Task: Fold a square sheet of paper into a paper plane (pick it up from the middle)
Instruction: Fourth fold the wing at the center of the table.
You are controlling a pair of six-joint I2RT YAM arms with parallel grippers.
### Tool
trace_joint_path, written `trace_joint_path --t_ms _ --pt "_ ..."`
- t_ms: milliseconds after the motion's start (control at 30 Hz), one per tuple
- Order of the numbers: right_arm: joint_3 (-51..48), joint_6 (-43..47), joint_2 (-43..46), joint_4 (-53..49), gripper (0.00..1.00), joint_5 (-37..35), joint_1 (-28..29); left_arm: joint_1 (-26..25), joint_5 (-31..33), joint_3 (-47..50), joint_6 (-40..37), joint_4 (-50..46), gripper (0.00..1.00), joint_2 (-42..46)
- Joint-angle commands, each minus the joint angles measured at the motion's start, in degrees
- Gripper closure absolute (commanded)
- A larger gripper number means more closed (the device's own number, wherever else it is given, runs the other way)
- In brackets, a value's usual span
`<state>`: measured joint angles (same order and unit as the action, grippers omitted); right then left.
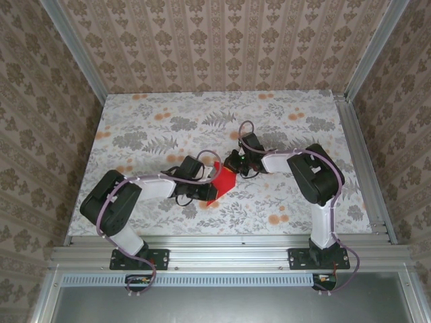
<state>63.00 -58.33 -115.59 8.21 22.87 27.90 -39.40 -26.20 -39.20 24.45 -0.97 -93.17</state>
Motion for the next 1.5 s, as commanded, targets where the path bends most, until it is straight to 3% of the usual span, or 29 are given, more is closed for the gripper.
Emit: trace_joint_path --t_ms 0,233,433,767,1100,1467 --pt "1.9 3.5 -2.7 -5.4 0.92 -5.1 -2.2 -0.4 0.7 3.7 0.9 -10.6 0.86 -0.6" --pt "3.0 6.0 -1.0 -5.4 0.92 -4.4 -4.3 -0.4 -1.8 4.4 2.1 -9.7 0.85 1.4" --pt "0.7 6.7 6.2 -5.4 0.87 -3.5 -4.5 -0.4 -3.0 2.2 2.6 -9.2 0.83 1.0" --pt "-14.4 -1.7 17.6 4.3 0.61 1.0 0.2 -0.5 -3.9 -2.7 2.6 -12.9 0.76 4.7" --pt "-17.5 -7.7 15.5 10.2 0.55 -1.4 8.2 1.6 1.8 -6.9 -1.1 -23.6 0.65 10.0" --pt "-15.1 -6.4 13.4 4.9 0.51 -3.9 10.7 4.4 -0.8 -4.5 -1.1 -21.0 0.62 10.2"
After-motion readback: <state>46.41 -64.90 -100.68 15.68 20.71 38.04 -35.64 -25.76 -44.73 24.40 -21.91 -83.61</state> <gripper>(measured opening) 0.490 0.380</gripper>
